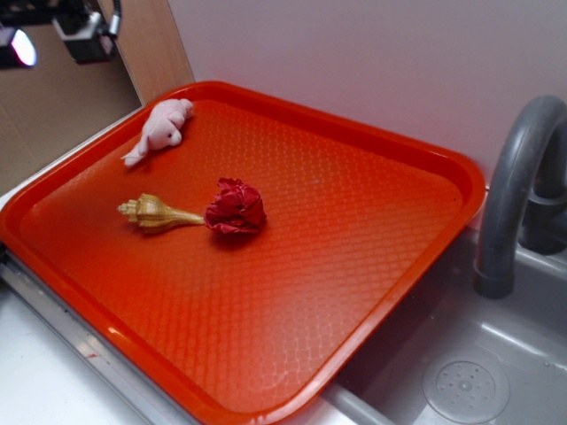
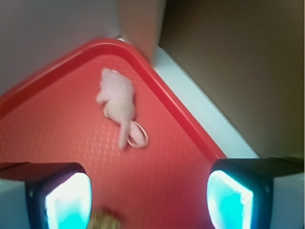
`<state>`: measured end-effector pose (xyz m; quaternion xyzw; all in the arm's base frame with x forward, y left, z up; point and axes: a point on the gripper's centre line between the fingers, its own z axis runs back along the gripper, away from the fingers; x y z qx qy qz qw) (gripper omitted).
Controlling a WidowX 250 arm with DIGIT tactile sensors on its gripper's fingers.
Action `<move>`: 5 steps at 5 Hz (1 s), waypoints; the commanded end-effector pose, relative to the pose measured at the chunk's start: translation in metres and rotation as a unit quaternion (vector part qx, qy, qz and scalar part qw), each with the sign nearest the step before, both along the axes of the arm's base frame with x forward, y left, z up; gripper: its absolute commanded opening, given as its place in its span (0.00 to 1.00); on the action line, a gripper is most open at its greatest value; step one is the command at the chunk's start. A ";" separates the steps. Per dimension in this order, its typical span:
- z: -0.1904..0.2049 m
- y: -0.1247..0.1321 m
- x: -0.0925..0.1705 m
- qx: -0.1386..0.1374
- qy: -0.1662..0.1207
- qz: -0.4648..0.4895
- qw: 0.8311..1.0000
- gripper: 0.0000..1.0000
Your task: Grab the pink bunny.
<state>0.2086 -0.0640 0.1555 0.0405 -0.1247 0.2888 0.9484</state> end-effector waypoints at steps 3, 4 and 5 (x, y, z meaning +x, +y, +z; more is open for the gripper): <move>-0.090 -0.006 0.084 -0.108 -0.091 -0.039 0.989 1.00; -0.105 0.001 0.090 -0.090 -0.070 -0.038 0.993 1.00; -0.109 0.011 0.084 -0.074 -0.059 -0.026 0.995 1.00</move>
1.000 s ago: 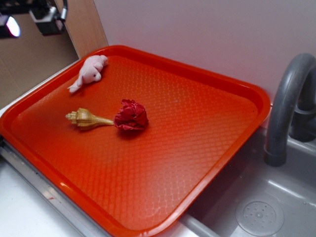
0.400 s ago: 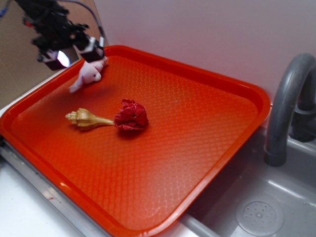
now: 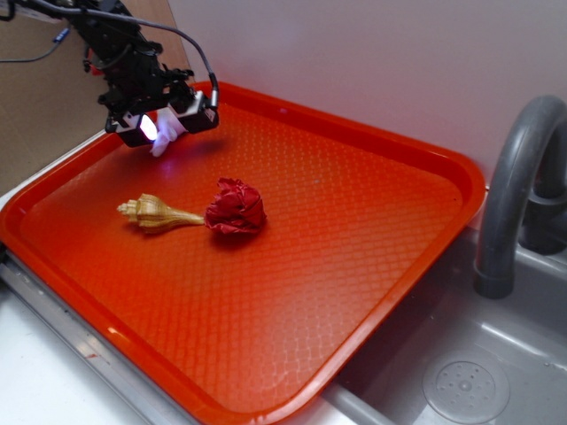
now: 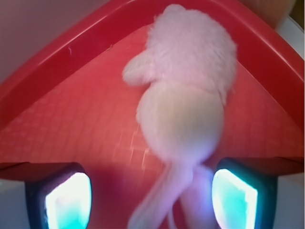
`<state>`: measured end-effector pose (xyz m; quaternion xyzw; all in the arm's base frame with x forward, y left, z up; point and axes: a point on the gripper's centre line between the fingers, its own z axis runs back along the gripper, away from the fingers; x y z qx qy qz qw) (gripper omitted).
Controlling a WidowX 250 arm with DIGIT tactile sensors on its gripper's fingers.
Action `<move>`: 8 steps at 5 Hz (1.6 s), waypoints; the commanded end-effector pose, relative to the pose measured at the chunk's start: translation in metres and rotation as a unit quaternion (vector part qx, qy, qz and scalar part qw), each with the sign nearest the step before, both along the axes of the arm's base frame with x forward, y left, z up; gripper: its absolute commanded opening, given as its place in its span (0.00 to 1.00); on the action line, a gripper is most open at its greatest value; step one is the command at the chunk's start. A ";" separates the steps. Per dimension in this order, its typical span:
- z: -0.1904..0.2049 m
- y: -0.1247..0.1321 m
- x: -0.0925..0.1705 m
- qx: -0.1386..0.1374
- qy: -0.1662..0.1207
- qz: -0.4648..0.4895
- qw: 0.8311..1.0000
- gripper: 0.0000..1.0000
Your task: Grab the pink bunny.
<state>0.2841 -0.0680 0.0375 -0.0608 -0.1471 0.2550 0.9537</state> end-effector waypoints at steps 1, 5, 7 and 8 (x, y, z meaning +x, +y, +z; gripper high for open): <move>0.006 0.012 0.010 0.028 0.009 0.029 0.999 1.00; 0.056 -0.041 -0.005 0.076 0.026 -0.087 0.993 0.00; 0.142 -0.093 -0.044 0.081 -0.030 -0.186 0.979 0.00; 0.168 -0.106 -0.065 0.037 -0.032 -0.226 0.973 0.00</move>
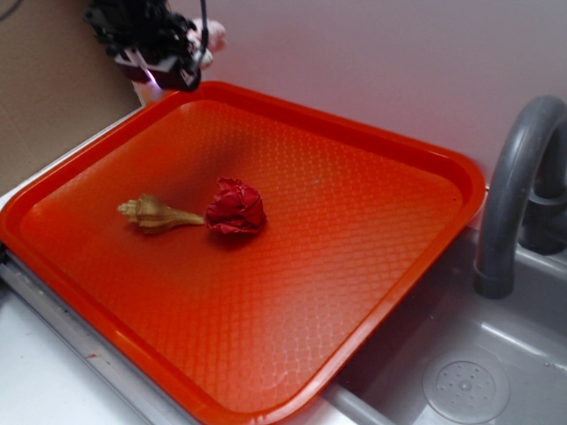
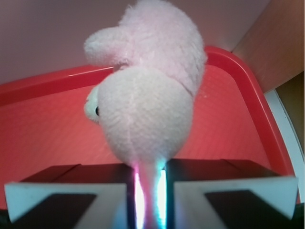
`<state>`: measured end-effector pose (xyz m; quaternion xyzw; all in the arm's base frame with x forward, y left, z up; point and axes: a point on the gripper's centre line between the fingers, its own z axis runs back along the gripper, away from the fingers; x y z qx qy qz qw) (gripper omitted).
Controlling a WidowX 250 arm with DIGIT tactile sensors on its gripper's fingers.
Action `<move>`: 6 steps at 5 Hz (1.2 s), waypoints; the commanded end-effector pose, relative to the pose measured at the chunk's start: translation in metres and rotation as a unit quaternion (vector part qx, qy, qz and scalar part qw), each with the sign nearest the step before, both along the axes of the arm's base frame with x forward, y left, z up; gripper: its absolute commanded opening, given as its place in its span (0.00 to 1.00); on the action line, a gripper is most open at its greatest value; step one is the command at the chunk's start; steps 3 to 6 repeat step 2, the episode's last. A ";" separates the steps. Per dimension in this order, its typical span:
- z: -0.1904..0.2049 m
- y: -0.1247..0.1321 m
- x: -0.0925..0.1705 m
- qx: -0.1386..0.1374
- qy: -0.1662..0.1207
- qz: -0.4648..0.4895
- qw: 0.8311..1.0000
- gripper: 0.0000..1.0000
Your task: Grab the pink bunny.
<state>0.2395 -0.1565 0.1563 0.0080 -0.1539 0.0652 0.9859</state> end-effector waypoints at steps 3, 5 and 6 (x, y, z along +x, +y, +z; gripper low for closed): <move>0.070 -0.002 -0.041 -0.099 -0.005 0.013 0.995 0.00; 0.070 -0.002 -0.041 -0.099 -0.005 0.013 0.995 0.00; 0.070 -0.002 -0.041 -0.099 -0.005 0.013 0.995 0.00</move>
